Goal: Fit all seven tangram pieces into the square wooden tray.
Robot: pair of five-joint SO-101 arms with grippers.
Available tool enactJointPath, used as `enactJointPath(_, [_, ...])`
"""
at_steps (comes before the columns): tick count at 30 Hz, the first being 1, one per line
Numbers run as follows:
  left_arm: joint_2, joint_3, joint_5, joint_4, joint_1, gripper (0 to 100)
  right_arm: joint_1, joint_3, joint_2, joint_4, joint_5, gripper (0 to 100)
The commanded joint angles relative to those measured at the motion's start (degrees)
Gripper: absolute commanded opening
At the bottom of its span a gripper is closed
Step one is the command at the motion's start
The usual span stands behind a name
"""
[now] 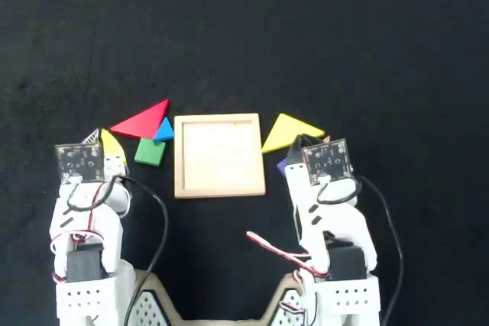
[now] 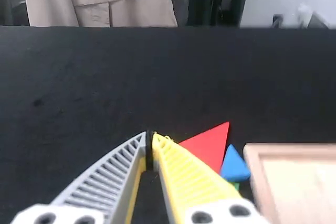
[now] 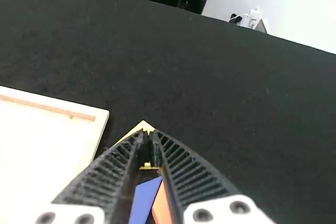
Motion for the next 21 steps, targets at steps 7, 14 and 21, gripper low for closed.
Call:
enactJointPath(7, [-0.2, -10.6, -4.0, 9.7, 0.5, 3, 1.1, -0.2, -2.8, 1.3, 0.2, 1.2])
enactJointPath(14, [4.7, -20.5, -4.2, 15.8, 0.9, 3, 1.1, -0.2, -2.8, 3.9, 0.2, 1.2])
enactJointPath(21, [32.4, -41.7, -8.9, 24.4, 1.9, 3, 1.1, -0.2, -2.8, 4.5, 0.2, 1.2])
